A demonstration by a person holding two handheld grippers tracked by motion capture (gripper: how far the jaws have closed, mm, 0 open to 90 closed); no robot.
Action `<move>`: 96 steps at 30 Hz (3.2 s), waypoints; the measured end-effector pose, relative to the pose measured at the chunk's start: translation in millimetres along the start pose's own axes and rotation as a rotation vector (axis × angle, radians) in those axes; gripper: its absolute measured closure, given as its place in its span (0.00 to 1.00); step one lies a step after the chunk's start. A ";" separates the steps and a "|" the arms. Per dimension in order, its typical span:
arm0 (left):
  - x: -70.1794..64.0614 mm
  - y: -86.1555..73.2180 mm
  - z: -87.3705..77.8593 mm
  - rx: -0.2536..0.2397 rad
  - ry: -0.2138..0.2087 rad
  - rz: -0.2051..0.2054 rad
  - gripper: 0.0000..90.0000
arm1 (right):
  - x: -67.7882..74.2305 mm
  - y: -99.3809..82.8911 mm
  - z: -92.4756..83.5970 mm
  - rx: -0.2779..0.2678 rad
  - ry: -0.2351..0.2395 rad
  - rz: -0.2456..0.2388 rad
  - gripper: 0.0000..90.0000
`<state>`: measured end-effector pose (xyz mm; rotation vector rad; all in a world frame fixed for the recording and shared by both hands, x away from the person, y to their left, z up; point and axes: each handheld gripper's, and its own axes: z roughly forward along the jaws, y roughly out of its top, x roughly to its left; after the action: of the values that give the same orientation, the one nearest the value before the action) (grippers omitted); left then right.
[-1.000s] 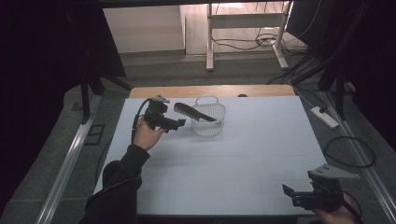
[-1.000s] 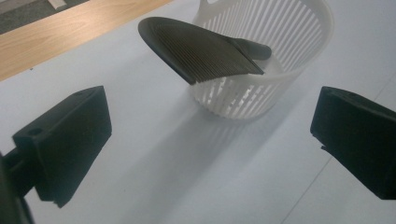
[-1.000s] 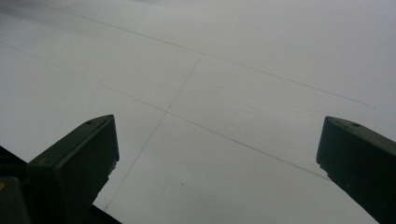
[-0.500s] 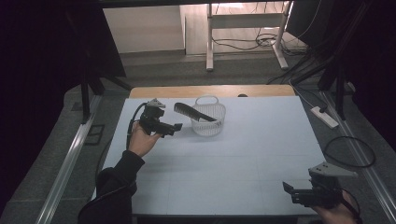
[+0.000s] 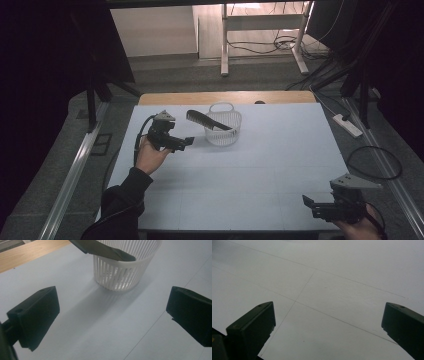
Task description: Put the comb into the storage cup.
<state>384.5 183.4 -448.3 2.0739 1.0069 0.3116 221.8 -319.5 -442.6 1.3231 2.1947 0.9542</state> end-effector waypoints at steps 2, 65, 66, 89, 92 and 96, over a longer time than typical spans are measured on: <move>-0.7 -1.4 0.4 -0.003 -0.001 -0.001 0.00 | 0.0 -0.1 -0.1 -0.001 0.001 0.002 0.00; -22.1 -34.1 -47.0 -0.062 -0.039 -0.034 0.00 | 2.2 -0.2 -0.6 -0.004 0.016 -0.026 0.00; -22.8 -34.6 -47.6 -0.064 -0.038 -0.036 0.00 | 2.2 -0.2 -0.5 -0.005 0.016 -0.026 0.00; -31.5 -49.8 -64.6 -0.080 -0.016 -0.043 0.00 | 2.7 -0.1 -0.1 -0.002 0.019 -0.033 0.01; -32.2 -51.6 -67.0 -0.084 -0.012 -0.044 0.00 | 2.9 -0.1 -0.1 -0.002 0.018 -0.034 0.01; -33.3 -54.9 -71.6 -0.090 -0.011 -0.048 0.00 | 3.2 -0.1 -0.4 -0.002 0.017 -0.036 0.01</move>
<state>295.4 218.3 -438.6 1.9660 1.0164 0.3153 220.0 -316.9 -442.4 1.2752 2.2226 0.9575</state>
